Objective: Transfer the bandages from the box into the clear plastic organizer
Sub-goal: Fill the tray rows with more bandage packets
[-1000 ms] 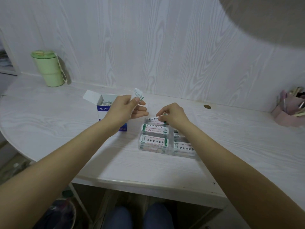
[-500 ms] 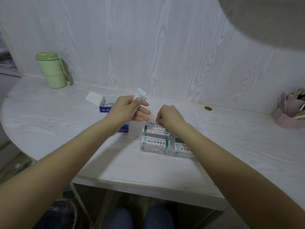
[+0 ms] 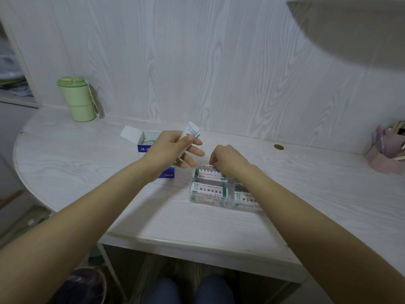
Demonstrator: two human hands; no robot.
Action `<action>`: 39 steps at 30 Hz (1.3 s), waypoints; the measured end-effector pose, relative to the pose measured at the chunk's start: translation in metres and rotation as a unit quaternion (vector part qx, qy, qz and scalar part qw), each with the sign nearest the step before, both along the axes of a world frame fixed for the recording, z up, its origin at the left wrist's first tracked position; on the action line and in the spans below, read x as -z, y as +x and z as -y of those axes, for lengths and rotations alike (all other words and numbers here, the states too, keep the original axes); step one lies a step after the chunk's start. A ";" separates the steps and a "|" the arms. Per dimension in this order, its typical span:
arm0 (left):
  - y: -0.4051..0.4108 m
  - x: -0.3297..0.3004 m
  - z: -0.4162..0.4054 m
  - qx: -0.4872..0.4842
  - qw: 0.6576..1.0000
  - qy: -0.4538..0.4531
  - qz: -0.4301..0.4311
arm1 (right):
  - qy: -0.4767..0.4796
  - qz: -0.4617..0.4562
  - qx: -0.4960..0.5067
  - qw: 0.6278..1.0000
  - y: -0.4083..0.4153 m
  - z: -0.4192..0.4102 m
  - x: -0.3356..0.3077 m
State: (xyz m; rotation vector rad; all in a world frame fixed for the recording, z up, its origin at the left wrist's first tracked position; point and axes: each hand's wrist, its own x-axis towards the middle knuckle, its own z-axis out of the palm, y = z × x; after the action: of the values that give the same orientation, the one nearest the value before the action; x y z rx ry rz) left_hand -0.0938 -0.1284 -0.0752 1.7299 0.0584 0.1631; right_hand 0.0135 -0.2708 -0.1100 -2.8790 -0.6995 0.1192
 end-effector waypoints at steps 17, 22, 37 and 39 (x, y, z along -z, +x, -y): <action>-0.004 -0.006 0.001 -0.003 1.000 0.017 -0.001 | -0.140 0.060 -0.067 0.986 -0.013 0.005 -0.007; -0.002 -0.004 0.001 -0.004 1.000 0.025 -0.004 | 0.092 0.045 -0.036 0.994 -0.018 0.009 -0.027; 0.002 0.000 0.002 -0.046 0.998 0.032 0.030 | 0.513 -0.140 0.039 0.846 -0.030 0.029 -0.044; 0.001 -0.002 -0.001 -0.076 0.996 0.013 0.042 | 0.521 -0.151 0.078 0.836 -0.025 0.033 -0.037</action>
State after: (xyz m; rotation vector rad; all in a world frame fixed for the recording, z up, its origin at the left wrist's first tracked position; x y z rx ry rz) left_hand -0.0925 -0.1276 -0.0734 1.7422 0.1264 0.3498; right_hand -0.0113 -0.3040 -0.0729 -1.7852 -0.2962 0.1161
